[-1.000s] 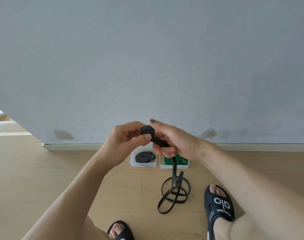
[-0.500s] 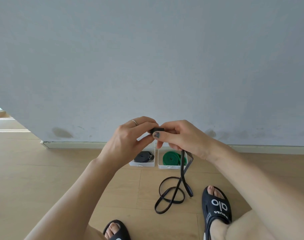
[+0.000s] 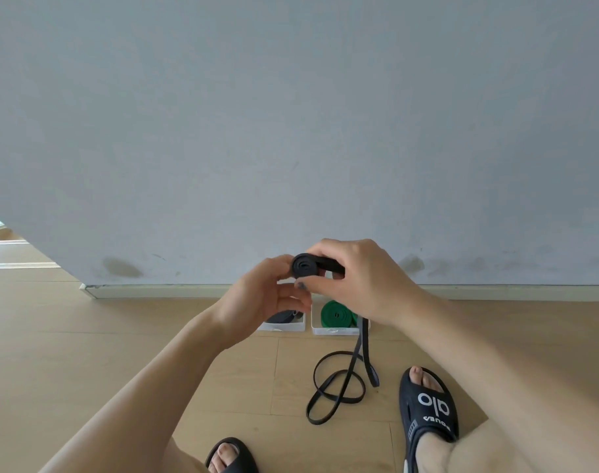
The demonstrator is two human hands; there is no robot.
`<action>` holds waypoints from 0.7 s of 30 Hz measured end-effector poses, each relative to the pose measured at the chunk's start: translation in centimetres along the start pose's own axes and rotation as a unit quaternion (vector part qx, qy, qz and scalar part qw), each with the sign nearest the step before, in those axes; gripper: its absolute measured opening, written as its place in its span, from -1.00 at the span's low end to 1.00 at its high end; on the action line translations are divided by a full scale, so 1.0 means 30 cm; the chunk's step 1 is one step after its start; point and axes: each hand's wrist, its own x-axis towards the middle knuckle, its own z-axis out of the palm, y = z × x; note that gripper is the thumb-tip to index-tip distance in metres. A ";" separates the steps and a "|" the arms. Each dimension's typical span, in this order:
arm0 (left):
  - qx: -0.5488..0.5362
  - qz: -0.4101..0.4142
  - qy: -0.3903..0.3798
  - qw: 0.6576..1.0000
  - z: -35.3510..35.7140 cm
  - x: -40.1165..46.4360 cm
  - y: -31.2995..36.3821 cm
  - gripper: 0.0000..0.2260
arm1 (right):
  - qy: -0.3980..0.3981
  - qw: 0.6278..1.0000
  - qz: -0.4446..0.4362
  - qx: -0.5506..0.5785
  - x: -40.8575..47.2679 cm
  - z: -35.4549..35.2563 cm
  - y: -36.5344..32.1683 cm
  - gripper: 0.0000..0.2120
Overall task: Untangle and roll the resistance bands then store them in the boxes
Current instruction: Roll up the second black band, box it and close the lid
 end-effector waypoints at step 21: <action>0.352 0.176 0.105 0.913 -0.038 -0.035 0.022 -0.89 | -0.103 0.966 0.177 0.160 0.014 -0.038 -0.051 -0.52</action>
